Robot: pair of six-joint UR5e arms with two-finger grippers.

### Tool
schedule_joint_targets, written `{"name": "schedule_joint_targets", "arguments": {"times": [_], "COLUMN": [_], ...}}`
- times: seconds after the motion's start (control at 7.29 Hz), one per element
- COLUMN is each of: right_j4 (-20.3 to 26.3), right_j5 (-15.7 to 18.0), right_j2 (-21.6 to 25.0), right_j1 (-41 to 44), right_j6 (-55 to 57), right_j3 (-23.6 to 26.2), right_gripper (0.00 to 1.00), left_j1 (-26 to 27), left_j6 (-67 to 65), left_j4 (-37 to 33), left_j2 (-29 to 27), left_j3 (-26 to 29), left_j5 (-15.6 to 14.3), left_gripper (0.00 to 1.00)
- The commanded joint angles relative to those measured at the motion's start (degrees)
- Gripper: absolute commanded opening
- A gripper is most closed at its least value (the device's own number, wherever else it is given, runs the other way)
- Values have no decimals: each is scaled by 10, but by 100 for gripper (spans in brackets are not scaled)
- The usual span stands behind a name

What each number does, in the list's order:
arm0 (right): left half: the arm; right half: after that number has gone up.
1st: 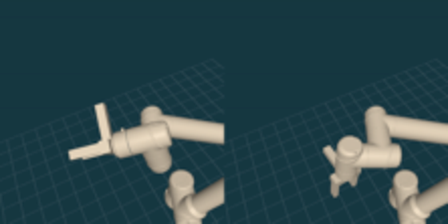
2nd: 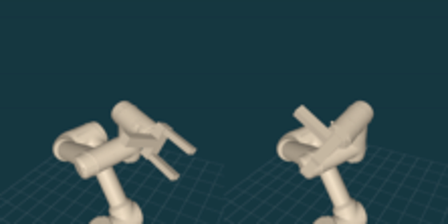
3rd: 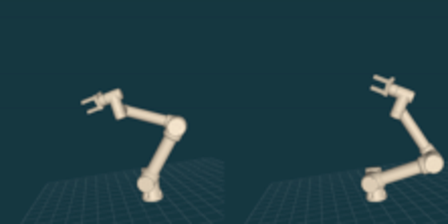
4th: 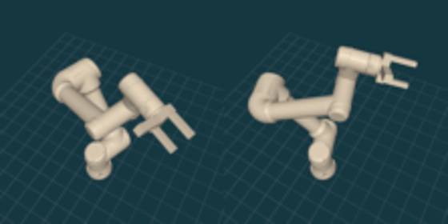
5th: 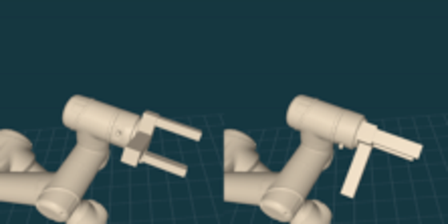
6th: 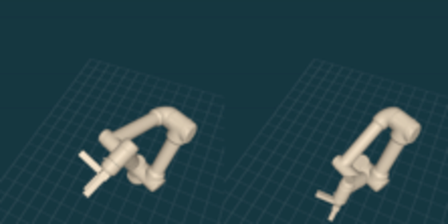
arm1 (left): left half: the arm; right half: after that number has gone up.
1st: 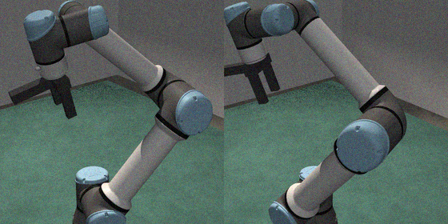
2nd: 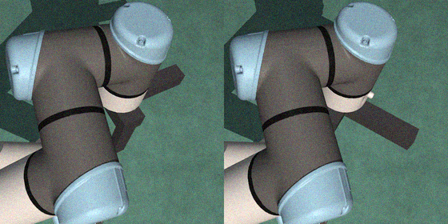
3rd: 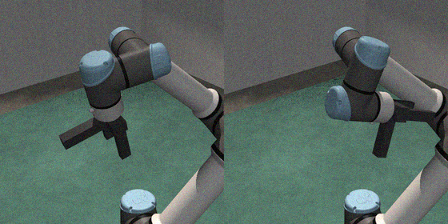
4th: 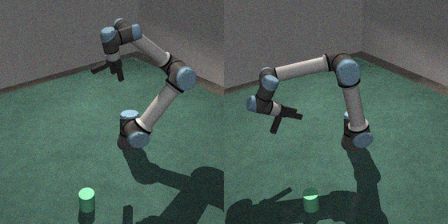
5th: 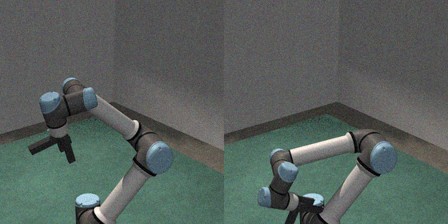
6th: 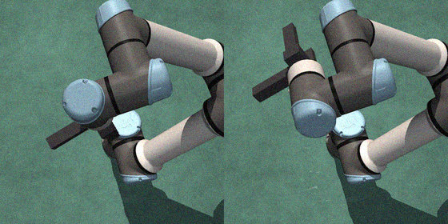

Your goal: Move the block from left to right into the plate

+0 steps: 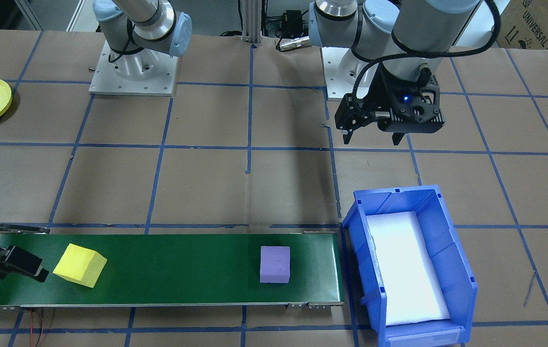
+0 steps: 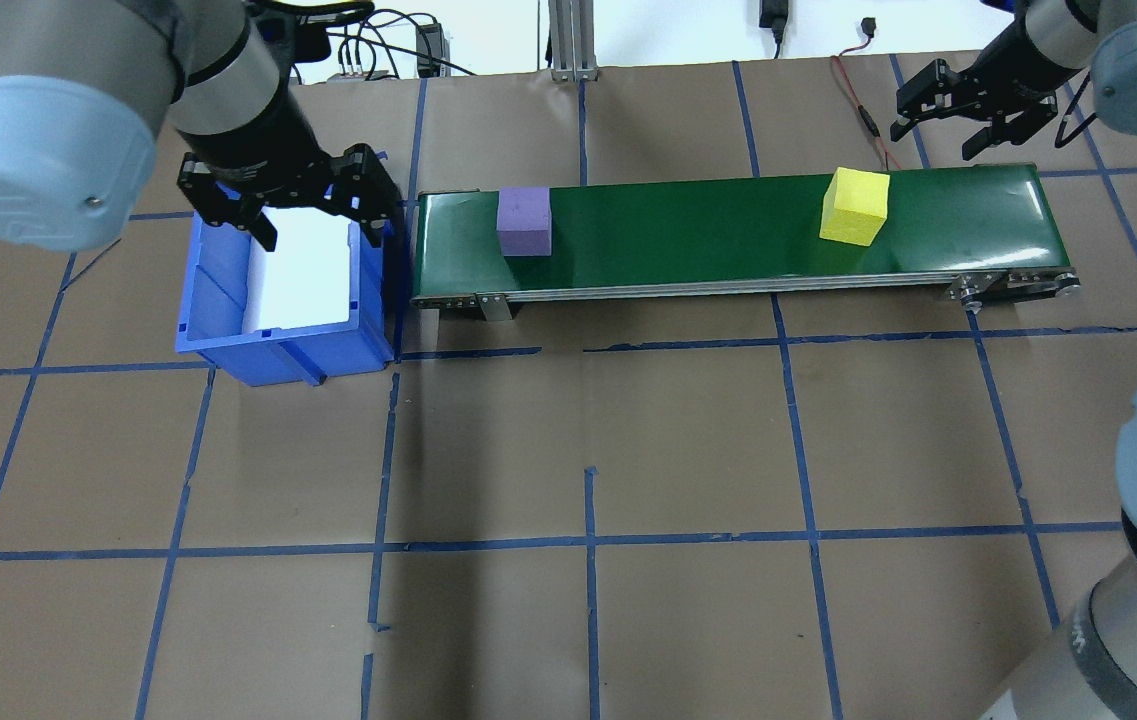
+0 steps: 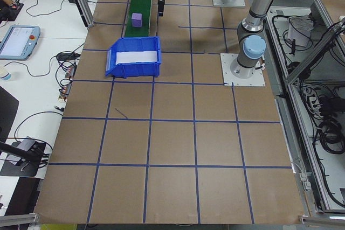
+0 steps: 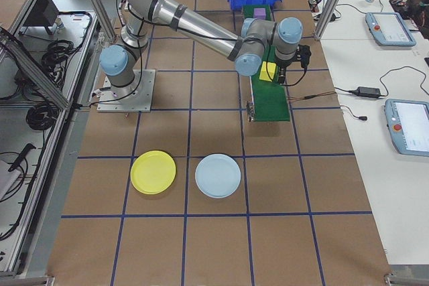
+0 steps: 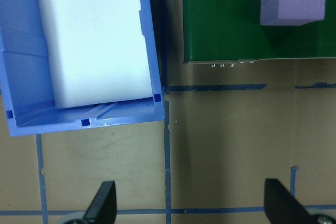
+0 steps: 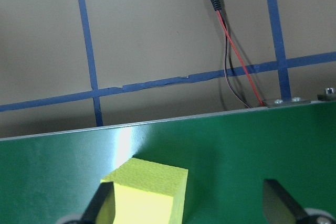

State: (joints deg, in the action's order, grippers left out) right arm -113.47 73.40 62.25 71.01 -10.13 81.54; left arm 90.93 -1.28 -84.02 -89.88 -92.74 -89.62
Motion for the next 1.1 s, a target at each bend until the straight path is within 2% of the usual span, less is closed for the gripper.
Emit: {"name": "schedule_joint_targets", "arguments": {"times": [0.0,0.82,0.96], "right_j4": [-1,-4,-5], "right_j5": [0,13,19], "right_j2": [-4,-32,-32], "right_j1": [0,0,0], "right_j6": [1,-4,-5], "right_j3": [0,5,6], "right_gripper": [100,100,94], "left_j1": [0,7,10], "left_j6": [1,22,44], "left_j4": [4,-21,-24], "left_j2": [7,36,35], "left_j3": [-2,-1,-2], "left_j5": [3,-2,-4], "left_gripper": [100,100,100]}}
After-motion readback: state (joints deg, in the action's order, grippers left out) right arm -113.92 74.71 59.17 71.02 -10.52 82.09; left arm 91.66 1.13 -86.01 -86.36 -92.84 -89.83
